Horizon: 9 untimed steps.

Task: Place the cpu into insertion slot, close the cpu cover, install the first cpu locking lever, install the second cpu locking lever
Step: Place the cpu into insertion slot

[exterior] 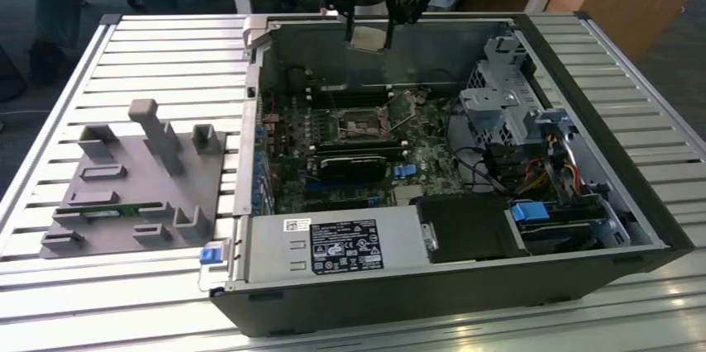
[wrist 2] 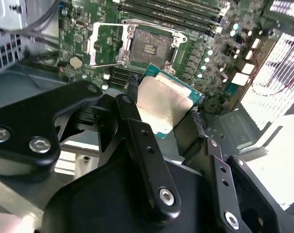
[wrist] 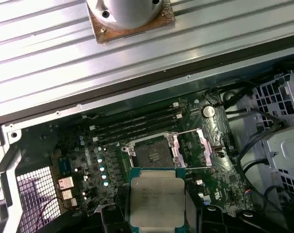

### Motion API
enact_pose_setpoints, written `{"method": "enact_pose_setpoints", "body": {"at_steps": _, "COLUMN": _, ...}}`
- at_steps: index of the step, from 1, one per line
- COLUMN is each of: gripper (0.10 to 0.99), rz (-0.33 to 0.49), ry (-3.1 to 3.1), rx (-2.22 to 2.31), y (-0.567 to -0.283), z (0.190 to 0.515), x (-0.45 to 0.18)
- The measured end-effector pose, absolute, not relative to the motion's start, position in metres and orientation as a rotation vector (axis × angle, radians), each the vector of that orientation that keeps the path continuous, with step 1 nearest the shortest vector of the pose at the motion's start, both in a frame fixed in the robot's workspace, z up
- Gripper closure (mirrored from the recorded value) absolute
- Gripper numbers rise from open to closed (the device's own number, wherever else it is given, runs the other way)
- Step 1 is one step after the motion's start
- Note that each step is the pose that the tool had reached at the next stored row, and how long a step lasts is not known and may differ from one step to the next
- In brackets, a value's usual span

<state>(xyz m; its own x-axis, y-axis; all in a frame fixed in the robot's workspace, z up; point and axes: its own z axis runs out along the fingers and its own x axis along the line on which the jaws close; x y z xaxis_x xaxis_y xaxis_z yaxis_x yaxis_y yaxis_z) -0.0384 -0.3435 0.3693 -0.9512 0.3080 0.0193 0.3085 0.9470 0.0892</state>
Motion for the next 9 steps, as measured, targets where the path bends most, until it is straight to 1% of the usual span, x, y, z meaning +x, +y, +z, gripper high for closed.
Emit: {"method": "enact_pose_setpoints", "body": {"at_steps": 9, "gripper": 0.545, "rz": -0.144, "ry": -3.051, "rx": -0.744, "y": -0.3435, "z": 0.3641, "x": -0.0384}}
